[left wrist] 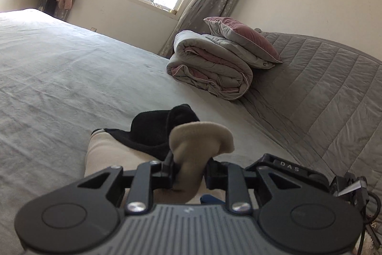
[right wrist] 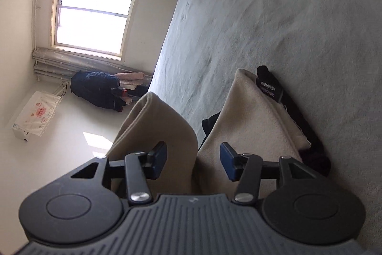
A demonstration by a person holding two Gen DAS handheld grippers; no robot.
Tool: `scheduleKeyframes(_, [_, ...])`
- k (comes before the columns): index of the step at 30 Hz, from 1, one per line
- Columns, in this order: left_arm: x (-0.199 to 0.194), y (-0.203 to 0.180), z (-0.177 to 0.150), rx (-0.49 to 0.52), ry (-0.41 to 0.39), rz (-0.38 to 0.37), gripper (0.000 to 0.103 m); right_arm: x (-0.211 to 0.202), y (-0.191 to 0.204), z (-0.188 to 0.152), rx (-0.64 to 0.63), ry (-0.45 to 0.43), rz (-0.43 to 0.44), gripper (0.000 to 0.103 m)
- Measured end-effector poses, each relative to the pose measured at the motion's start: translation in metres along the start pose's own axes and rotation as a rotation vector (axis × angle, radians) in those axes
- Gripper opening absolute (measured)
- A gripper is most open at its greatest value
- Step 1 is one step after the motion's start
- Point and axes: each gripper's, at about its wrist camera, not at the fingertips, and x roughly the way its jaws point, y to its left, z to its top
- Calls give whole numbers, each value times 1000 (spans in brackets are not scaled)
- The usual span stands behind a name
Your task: Fold clothes
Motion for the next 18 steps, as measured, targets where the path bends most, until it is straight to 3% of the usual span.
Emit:
scheduleKeyframes(3, [13, -7, -14, 16, 60, -10, 27, -10, -16, 7, 135, -10, 47, 54])
scheduleKeyframes(7, [24, -15, -29, 76, 178, -97, 52, -17, -25, 12, 225, -19, 71, 63])
scheduleKeyframes(9, [21, -17, -33, 110, 205, -172, 69, -19, -26, 13, 226, -21, 47, 70])
scheduleKeyframes(12, [12, -16, -33, 136, 237, -291, 81, -19, -24, 10, 192, -15, 1, 70])
scheduleKeyframes(18, [-14, 7, -23, 117, 267, -334, 86, -15, -8, 3, 39, 10, -81, 70])
